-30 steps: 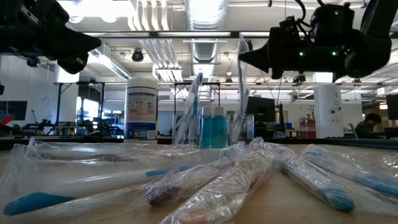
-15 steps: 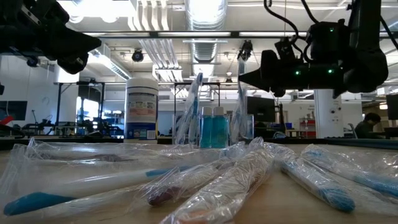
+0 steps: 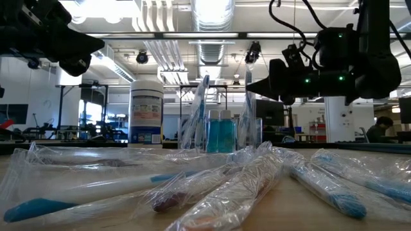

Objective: Pick & Place toothbrushing station
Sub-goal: Put the blue toothbrush into the transparent bin organizer

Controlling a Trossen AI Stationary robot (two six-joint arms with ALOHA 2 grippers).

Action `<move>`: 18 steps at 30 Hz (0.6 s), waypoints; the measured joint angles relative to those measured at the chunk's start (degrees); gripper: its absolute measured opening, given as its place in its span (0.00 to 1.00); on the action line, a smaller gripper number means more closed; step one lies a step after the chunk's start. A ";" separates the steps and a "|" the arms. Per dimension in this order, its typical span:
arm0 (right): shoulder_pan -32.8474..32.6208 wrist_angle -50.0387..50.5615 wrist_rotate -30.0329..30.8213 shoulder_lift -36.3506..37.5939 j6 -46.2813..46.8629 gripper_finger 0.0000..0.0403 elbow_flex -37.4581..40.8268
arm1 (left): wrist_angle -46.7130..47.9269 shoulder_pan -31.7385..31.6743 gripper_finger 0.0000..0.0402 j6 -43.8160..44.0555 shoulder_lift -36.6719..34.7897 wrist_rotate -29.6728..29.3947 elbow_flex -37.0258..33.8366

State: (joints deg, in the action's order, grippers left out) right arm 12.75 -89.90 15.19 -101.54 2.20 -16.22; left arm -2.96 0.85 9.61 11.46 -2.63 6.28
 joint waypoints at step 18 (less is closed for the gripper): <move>-0.06 0.68 -0.01 -0.91 -0.13 0.02 0.35 | -0.02 0.00 0.03 0.81 -0.02 0.00 0.00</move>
State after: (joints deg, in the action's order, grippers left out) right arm 12.70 -89.23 15.18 -102.45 2.07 -15.87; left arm -2.98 0.85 10.41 11.44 -2.63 6.28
